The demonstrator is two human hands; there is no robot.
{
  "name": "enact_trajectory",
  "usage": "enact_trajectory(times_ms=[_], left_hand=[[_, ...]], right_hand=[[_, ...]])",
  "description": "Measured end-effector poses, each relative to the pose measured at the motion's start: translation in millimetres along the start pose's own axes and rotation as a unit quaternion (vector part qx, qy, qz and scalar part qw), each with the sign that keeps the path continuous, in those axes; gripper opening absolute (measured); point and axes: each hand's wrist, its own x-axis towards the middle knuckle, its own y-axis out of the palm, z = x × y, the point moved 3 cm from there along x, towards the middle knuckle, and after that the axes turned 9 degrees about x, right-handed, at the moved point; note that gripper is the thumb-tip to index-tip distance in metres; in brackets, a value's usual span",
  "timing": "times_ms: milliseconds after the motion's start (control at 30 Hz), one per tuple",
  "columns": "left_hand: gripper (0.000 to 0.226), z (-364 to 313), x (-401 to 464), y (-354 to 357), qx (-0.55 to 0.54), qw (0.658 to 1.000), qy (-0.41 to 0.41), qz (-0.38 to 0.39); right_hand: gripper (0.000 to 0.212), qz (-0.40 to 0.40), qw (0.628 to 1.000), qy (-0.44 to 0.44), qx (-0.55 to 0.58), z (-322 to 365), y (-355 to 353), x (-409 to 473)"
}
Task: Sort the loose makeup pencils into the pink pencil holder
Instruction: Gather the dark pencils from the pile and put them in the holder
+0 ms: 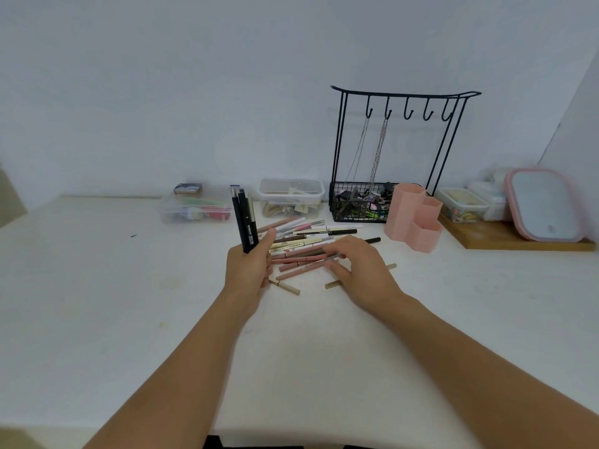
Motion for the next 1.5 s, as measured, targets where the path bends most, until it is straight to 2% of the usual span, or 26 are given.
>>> enact_trajectory(times_ms=[133, 233, 433, 500, 567, 633, 667, 733, 767, 833, 900, 1000, 1100, 1200, 1233, 1367, 1500], left_hand=[[0.024, 3.4, 3.1, 2.0, 0.001, 1.000, 0.011, 0.004], [0.026, 7.5, 6.3, 0.3, -0.005, 1.000, 0.017, -0.004], [0.033, 7.1, 6.6, 0.2, 0.009, 1.000, 0.023, 0.000], [0.035, 6.6, 5.3, 1.7, 0.013, 1.000, 0.024, 0.001], [0.052, 2.9, 2.6, 1.7, 0.010, 0.999, 0.033, 0.004], [0.064, -0.6, -2.9, 5.0, 0.001, 0.999, 0.046, 0.018], [0.064, -1.6, -7.0, 8.1, -0.011, 0.998, 0.050, 0.032], [0.058, -3.9, -15.9, 15.8, -0.038, 0.996, 0.055, 0.064], [0.053, -3.6, -19.0, 19.6, -0.051, 0.994, 0.057, 0.082], [0.046, -1.0, -20.7, 24.5, -0.065, 0.990, 0.057, 0.108], [0.047, 0.5, -21.5, 25.7, -0.045, 0.991, 0.057, 0.115], [0.068, 0.3, -23.5, 25.3, -0.029, 0.992, 0.064, 0.105], [0.056, 0.7, -23.6, 26.2, -0.028, 0.992, 0.067, 0.105], [0.030, 3.0, -21.8, 27.0, -0.016, 0.992, 0.068, 0.103], [0.028, 4.5, -21.0, 27.5, -0.011, 0.992, 0.070, 0.103], [0.041, 10.2, -16.8, 27.9, 0.000, 0.992, 0.069, 0.106], [0.045, 8.0, -19.5, 29.0, 0.012, 0.991, 0.083, 0.107]], right_hand=[[0.020, 0.065, 0.995, 0.008, -0.068, 11.8, 8.3, 15.1], [0.014, 0.082, 0.992, 0.038, -0.087, 14.2, 18.9, 20.8], [0.013, 0.067, 0.995, 0.055, -0.057, 5.8, 20.5, 20.5], [0.013, 0.026, 0.998, 0.062, -0.021, 3.3, 11.6, 15.8], [0.012, -0.040, 0.992, 0.100, 0.071, 1.0, -2.1, 12.0], [0.011, -0.063, 0.966, 0.148, 0.204, 0.2, -11.8, 8.6], [0.011, -0.051, 0.939, 0.168, 0.295, 3.6, -12.2, 6.1], [0.014, -0.007, 0.863, 0.197, 0.465, 15.8, -4.5, 0.7], [0.014, 0.016, 0.833, 0.204, 0.515, 22.8, 1.4, -1.9], [0.016, 0.061, 0.808, 0.204, 0.549, 35.2, 14.7, -5.6], [0.023, 0.096, 0.806, 0.189, 0.553, 44.2, 25.3, -6.6], [0.037, 0.112, 0.802, 0.173, 0.561, 50.2, 31.5, -6.5], [0.038, 0.105, 0.799, 0.174, 0.566, 48.7, 32.1, -7.8], [0.026, 0.100, 0.819, 0.183, 0.534, 44.3, 34.2, -10.2], [0.022, 0.097, 0.830, 0.181, 0.519, 43.5, 35.3, -10.4], [0.007, 0.071, 0.857, 0.166, 0.482, 39.8, 41.5, -10.2], [0.006, 0.083, 0.879, 0.134, 0.449, 45.8, 36.9, -9.3]])
